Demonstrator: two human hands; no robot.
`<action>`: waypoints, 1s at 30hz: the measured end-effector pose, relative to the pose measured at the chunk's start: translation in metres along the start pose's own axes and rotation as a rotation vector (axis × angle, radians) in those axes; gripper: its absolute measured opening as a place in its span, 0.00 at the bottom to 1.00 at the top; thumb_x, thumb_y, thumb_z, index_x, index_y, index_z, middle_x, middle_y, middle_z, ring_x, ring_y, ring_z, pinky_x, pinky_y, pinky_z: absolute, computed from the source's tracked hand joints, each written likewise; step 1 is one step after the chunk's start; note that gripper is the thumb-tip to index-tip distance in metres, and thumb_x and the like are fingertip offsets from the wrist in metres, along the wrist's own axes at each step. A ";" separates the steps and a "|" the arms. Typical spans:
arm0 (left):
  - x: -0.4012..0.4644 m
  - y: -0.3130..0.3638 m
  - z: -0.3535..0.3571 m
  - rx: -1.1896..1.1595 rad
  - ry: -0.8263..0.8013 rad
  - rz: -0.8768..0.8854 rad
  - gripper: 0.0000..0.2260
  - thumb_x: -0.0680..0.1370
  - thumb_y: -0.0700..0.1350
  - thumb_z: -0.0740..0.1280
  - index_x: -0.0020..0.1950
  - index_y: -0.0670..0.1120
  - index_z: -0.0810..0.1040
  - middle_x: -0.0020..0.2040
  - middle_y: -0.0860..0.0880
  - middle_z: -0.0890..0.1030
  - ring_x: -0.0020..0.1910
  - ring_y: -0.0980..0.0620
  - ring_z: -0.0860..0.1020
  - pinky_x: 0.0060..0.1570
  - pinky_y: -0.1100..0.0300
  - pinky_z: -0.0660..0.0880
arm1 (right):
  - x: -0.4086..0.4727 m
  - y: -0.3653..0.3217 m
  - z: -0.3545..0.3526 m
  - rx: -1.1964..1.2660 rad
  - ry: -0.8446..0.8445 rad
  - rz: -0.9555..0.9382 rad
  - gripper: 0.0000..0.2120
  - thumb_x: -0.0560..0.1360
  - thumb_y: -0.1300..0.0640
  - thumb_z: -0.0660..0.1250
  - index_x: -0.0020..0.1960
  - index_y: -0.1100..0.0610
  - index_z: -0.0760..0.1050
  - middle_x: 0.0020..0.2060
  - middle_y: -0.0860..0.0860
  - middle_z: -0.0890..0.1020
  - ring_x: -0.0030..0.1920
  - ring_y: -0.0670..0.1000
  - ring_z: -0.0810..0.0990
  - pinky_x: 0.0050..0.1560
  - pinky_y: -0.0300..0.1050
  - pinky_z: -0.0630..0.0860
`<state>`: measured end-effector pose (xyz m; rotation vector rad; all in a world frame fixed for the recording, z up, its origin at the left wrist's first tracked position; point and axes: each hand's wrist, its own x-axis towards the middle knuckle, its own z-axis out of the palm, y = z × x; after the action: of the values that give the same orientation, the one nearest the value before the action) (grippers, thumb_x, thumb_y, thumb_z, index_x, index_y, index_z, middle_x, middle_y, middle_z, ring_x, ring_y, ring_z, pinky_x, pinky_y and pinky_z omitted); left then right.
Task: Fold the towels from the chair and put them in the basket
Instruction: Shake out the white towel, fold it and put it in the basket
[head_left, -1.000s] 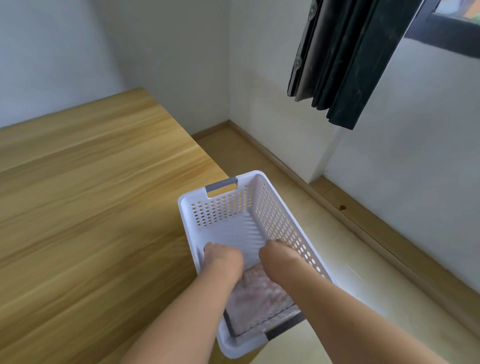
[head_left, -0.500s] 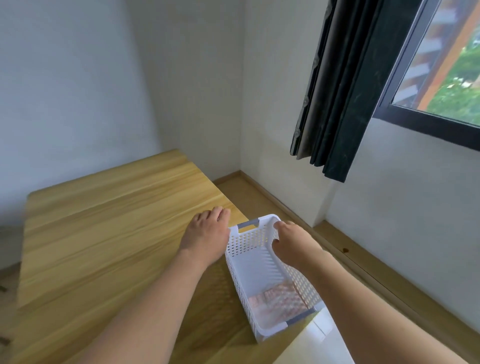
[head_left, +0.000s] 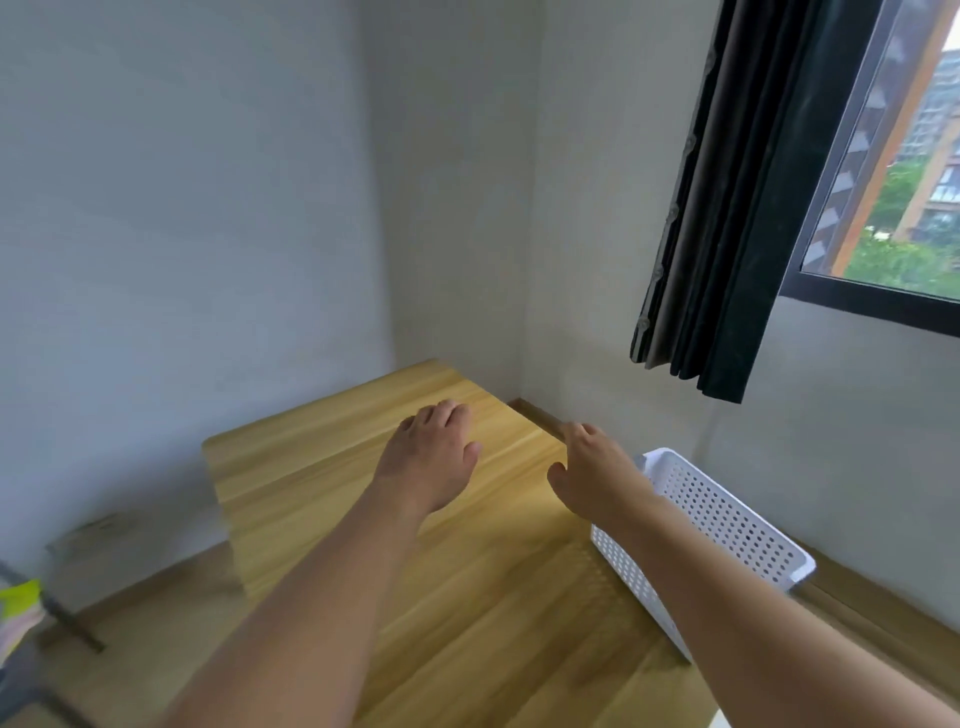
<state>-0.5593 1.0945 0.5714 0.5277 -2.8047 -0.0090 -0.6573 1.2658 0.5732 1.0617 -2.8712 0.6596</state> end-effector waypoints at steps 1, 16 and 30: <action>-0.008 -0.015 -0.011 -0.006 -0.002 -0.003 0.22 0.81 0.54 0.53 0.73 0.46 0.61 0.73 0.48 0.64 0.70 0.47 0.65 0.67 0.52 0.64 | -0.007 -0.019 -0.001 0.007 0.000 -0.003 0.20 0.75 0.58 0.60 0.66 0.60 0.68 0.61 0.55 0.74 0.61 0.57 0.72 0.55 0.46 0.69; -0.109 -0.207 -0.101 0.073 0.011 -0.012 0.21 0.82 0.54 0.52 0.73 0.47 0.62 0.73 0.49 0.65 0.70 0.48 0.65 0.67 0.52 0.63 | -0.044 -0.227 0.046 0.100 -0.053 -0.023 0.20 0.76 0.57 0.58 0.67 0.60 0.66 0.65 0.55 0.71 0.65 0.56 0.70 0.59 0.47 0.68; -0.202 -0.528 -0.133 -0.131 0.024 -0.158 0.22 0.82 0.52 0.54 0.75 0.46 0.60 0.74 0.49 0.64 0.71 0.47 0.65 0.68 0.52 0.64 | -0.037 -0.530 0.161 0.069 -0.045 -0.031 0.25 0.77 0.56 0.59 0.73 0.58 0.63 0.69 0.55 0.69 0.67 0.56 0.69 0.63 0.49 0.69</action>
<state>-0.1541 0.6802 0.6122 0.7097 -2.7085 -0.2166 -0.2765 0.8655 0.6239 1.1414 -2.8825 0.7471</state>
